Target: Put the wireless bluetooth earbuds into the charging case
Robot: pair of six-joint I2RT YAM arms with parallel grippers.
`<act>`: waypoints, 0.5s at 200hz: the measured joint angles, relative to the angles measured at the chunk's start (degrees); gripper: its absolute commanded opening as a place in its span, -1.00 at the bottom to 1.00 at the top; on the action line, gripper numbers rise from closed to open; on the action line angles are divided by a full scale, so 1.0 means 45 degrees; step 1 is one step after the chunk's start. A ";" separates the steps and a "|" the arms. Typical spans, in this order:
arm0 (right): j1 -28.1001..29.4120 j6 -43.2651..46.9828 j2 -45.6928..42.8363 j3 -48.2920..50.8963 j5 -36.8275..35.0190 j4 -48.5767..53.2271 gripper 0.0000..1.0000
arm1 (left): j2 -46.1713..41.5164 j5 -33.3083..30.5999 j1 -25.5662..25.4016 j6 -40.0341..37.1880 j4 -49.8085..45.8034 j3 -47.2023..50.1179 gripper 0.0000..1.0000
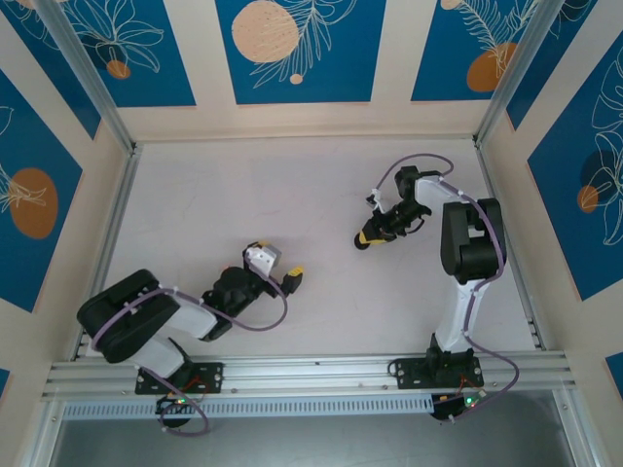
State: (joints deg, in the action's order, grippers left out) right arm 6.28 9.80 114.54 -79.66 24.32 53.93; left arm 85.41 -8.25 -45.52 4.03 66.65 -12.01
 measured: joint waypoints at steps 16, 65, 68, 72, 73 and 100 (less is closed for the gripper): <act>-0.0010 -0.0005 0.0185 -0.0058 0.0000 0.0126 -0.68 | -0.0704 -0.0092 0.0000 -0.0005 -0.1447 -0.0340 0.99; -0.0087 -0.0058 0.0466 -0.0058 -0.0233 0.0374 -0.54 | -0.2832 -0.0427 0.0000 -0.0015 -0.5945 -0.1651 0.99; -0.0102 -0.0078 0.0466 -0.0058 -0.0257 0.0379 -0.52 | -0.2924 -0.0447 0.0000 -0.0015 -0.6144 -0.1695 0.99; -0.0131 -0.0083 0.0466 -0.0058 -0.0296 0.0374 -0.48 | -0.3026 -0.0491 0.0000 -0.0015 -0.6402 -0.1763 0.99; -0.0136 -0.0092 0.0466 -0.0058 -0.0301 0.0374 -0.47 | -0.3065 -0.0515 0.0000 -0.0015 -0.6499 -0.1787 0.99; -0.0316 -0.0277 0.0466 -0.0058 -0.0631 0.0364 -0.26 | -0.3453 -0.0661 0.0000 -0.0015 -0.8097 -0.2176 0.99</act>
State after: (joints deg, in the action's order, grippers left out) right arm 4.86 8.56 116.64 -79.92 21.47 55.57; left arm 69.87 -11.22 -45.52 3.97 30.22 -21.80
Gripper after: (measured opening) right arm 0.339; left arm 0.995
